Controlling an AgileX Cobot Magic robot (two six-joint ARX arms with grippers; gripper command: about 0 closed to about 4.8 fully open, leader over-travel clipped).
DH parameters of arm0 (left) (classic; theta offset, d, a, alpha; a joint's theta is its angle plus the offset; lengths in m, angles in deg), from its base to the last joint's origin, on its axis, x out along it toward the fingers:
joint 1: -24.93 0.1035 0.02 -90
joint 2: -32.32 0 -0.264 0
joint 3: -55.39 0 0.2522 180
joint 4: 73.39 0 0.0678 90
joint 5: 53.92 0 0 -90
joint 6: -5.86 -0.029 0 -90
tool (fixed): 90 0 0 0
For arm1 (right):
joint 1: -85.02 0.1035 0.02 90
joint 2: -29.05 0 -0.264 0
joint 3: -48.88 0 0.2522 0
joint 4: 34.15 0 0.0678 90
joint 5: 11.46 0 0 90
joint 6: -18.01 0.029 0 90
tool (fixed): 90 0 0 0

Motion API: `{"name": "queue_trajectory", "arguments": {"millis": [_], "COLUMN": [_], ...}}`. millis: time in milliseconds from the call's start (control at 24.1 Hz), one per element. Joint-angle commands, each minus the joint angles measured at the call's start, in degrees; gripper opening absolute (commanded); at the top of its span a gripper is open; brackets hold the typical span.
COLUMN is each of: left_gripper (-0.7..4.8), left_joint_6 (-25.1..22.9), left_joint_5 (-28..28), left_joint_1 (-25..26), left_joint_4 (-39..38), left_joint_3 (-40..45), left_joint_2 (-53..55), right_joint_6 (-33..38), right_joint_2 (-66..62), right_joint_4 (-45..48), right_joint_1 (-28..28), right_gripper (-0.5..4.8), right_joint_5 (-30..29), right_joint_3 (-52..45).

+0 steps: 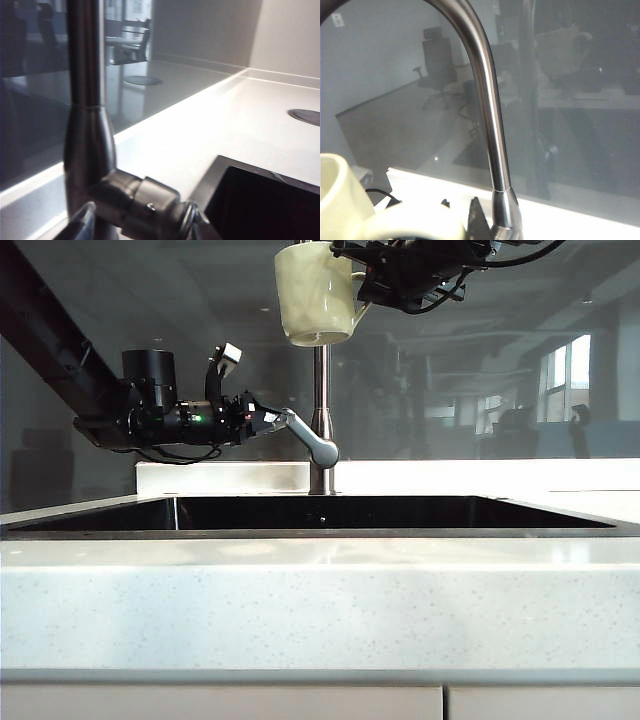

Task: Pick up the mug next to the sink, go to the faucet to get some water, pour the water into the sink, and finally put the mug back to its place.

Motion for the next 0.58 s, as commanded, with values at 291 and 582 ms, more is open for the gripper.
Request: {"name": "queue_trajectory", "arguments": {"millis": [291,582], "left_gripper": [2.38,2.42], "left_joint_6": [-3.6,-0.4], "left_joint_5": [-18.0,-10.9], "left_joint_1": [0.2,0.8], "left_joint_4": [0.3,0.9], "left_joint_3": [-0.3,-0.3], "left_joint_2": [-0.4,-0.7], "right_joint_6": [1.4,1.3], "right_joint_2": [1.0,1.0], "right_joint_4": [5.1,4.9], "right_joint_1": [0.1,0.0], "right_gripper": [-0.02,-0.02], "right_joint_5": [-0.3,-0.2], "right_joint_3": [0.8,0.8]}}
